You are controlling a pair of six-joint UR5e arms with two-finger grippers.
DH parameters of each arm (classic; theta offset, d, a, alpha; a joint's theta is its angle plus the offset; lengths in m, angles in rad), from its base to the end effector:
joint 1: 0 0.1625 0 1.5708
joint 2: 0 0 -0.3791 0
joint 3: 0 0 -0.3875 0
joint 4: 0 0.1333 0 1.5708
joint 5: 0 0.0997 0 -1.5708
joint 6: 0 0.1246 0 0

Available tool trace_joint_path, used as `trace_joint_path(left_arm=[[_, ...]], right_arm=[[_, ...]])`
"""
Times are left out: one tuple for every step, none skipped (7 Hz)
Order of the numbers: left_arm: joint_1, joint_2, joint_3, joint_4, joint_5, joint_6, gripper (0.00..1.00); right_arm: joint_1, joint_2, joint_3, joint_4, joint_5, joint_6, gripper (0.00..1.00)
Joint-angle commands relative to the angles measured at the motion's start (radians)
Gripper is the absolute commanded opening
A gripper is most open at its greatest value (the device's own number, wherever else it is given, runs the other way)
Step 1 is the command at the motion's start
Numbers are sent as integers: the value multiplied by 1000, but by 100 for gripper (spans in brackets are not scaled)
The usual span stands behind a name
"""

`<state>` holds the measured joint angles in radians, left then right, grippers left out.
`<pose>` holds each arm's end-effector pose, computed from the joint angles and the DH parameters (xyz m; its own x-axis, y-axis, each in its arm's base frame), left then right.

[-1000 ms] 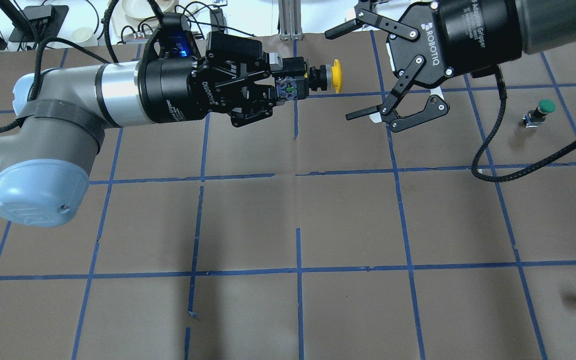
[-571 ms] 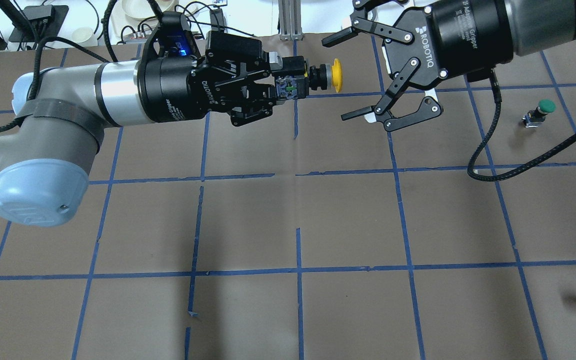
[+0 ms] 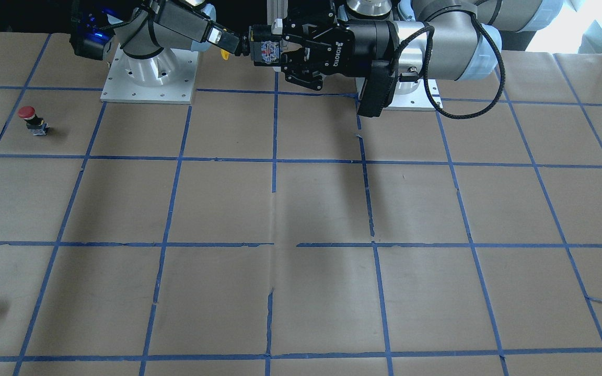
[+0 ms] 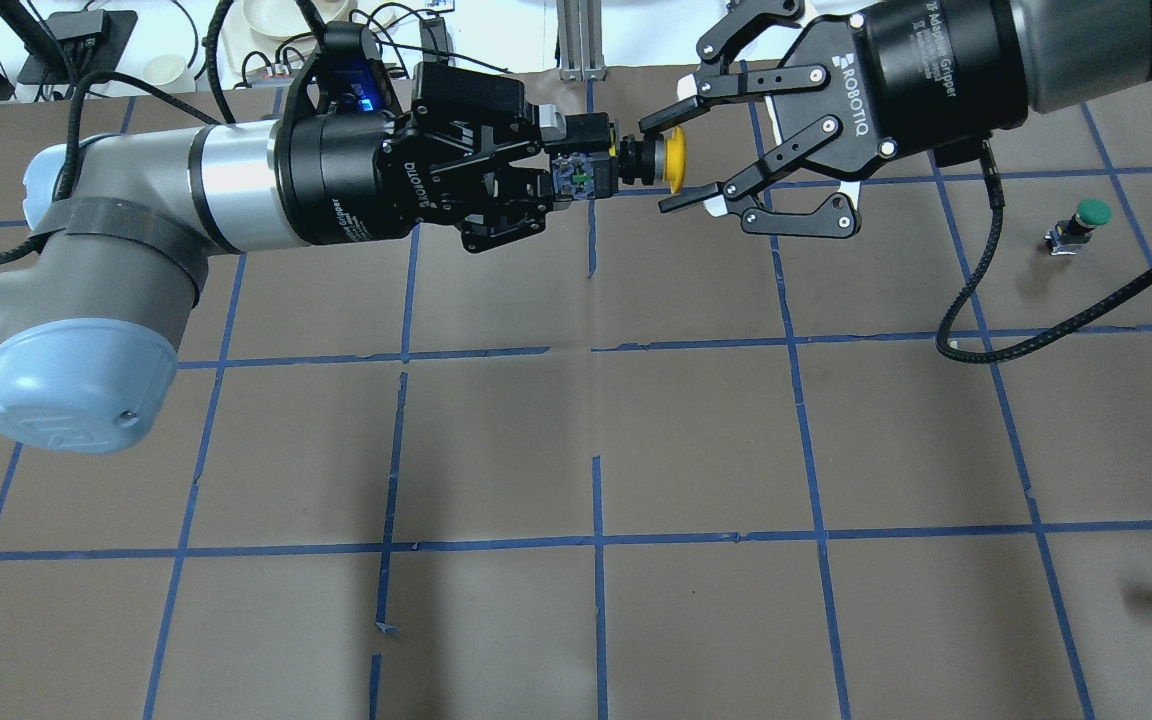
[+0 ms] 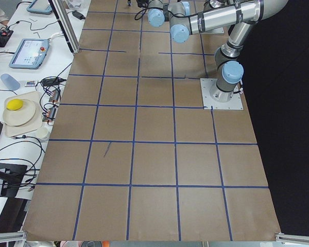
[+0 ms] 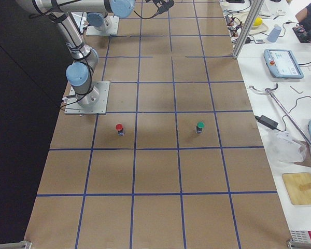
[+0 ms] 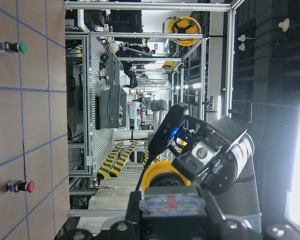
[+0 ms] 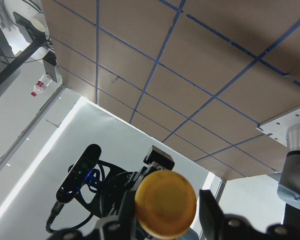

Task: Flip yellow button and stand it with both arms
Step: 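Close the right gripper on the yellow cap and open the left gripper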

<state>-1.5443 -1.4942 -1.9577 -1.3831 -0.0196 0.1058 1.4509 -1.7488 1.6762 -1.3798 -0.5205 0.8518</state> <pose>-0.2461 -0.4459 0.4124 0.0199 -0.0163 0.9997 -0.0286 0.9995 0.0168 0.1905 -0.4370 0.4904 -0.2278 0.8480 -0.4785 0.4405 0.5280 0.7260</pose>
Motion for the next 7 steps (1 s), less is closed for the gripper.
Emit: trace_joint_path(left_arm=[[0, 3, 0, 1, 3, -3, 3], [0, 2, 2, -1, 10, -9, 16], [0, 0, 2, -1, 18, -41, 62], [0, 2, 3, -1, 18, -75, 83], [0, 2, 3, 1, 20, -80, 84], [0, 3, 5, -1, 21, -80, 86], [4, 6, 9, -1, 55, -86, 89]], right_arm=[[-1, 2, 0, 1, 2, 0, 29], [-1, 2, 0, 1, 2, 0, 29], [-1, 2, 0, 1, 1, 0, 29], [-6, 2, 0, 1, -1, 0, 29], [-7, 2, 0, 1, -1, 0, 29], [-10, 3, -1, 1, -3, 0, 29], [-17, 3, -1, -7, -10, -2, 29]])
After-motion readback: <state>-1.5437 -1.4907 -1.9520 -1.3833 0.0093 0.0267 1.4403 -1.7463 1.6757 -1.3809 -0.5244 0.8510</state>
